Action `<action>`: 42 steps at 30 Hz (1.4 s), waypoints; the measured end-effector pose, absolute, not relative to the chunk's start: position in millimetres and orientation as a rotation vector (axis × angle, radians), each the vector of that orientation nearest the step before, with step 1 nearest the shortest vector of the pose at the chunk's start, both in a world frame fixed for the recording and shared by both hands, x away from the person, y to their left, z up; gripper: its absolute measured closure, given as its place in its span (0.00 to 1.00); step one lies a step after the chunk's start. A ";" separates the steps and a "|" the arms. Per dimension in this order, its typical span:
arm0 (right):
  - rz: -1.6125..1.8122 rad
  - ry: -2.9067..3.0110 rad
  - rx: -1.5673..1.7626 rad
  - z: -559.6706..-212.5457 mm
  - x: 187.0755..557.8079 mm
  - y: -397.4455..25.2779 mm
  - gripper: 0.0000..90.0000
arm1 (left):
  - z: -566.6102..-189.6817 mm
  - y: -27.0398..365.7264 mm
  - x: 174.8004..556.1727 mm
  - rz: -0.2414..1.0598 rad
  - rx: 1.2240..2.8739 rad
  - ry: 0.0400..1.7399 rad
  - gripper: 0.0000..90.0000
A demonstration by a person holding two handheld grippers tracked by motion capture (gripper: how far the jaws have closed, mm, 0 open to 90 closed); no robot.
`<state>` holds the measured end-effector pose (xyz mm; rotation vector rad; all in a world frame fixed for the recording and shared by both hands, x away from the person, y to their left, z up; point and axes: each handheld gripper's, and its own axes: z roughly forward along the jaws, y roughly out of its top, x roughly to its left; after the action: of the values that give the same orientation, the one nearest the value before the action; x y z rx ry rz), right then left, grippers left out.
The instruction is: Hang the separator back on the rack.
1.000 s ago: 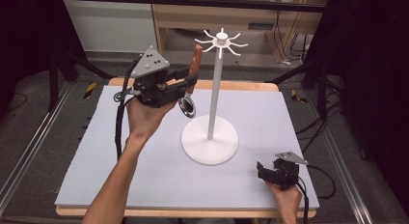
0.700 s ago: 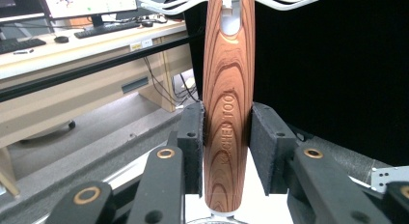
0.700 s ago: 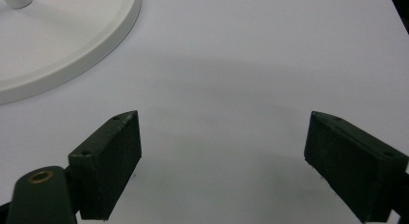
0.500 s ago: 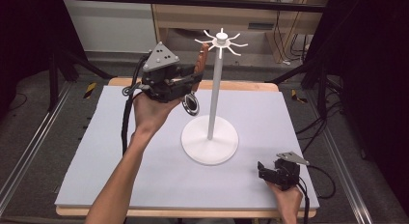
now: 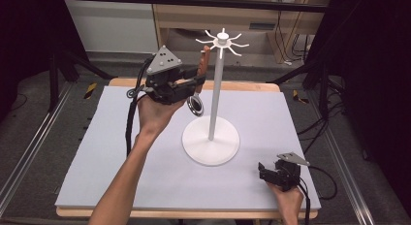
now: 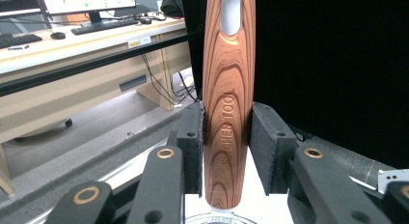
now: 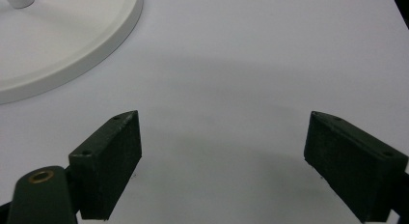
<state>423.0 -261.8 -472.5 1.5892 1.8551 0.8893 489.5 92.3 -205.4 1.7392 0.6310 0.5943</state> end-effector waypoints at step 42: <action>0.872 1.856 1.594 -473.9 423.2 -259.7 0.15 | -256.6 132.2 468.4 0.688 1.774 0.645 0.38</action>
<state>423.2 -259.7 -473.9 1.5941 1.8557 0.8716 468.4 132.2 -256.6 1.7736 0.6445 0.6878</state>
